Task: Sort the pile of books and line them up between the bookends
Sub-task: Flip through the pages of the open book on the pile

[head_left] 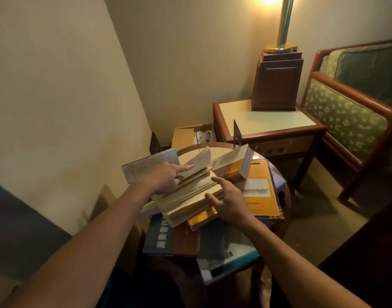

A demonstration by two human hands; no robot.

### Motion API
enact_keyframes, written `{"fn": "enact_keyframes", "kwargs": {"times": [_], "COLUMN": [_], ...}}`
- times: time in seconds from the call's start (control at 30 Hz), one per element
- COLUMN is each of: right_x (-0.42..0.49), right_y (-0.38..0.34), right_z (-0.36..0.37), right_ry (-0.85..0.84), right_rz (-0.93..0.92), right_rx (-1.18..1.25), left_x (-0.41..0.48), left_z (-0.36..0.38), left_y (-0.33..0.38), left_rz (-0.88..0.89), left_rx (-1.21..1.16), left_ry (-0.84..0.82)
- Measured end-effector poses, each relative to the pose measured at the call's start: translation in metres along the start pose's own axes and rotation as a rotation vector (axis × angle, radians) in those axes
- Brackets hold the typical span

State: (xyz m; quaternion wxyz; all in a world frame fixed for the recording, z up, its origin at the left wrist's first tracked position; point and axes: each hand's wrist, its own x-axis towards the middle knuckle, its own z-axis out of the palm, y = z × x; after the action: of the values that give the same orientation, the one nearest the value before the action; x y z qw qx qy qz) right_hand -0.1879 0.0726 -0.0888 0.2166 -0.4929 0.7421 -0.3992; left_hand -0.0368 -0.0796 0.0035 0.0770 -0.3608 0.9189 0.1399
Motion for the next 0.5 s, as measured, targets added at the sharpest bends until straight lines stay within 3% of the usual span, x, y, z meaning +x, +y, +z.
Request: {"fn": "enact_keyframes", "kwargs": {"times": [0.27, 0.4, 0.5], "right_x": [-0.001, -0.003, -0.002], "right_y": [-0.007, -0.011, -0.016], "right_z": [0.011, 0.017, 0.019], "right_ry": [-0.097, -0.124, -0.197], "right_rz": [0.047, 0.052, 0.091], "right_rx": [0.15, 0.098, -0.091], "left_x": [-0.01, -0.039, -0.061], "left_z": [-0.012, -0.001, 0.018], "left_y": [-0.007, -0.008, -0.006], "left_rz": [-0.069, -0.134, -0.185], "left_rx": [-0.125, -0.359, -0.683], "left_ry": [0.048, 0.154, 0.223]}}
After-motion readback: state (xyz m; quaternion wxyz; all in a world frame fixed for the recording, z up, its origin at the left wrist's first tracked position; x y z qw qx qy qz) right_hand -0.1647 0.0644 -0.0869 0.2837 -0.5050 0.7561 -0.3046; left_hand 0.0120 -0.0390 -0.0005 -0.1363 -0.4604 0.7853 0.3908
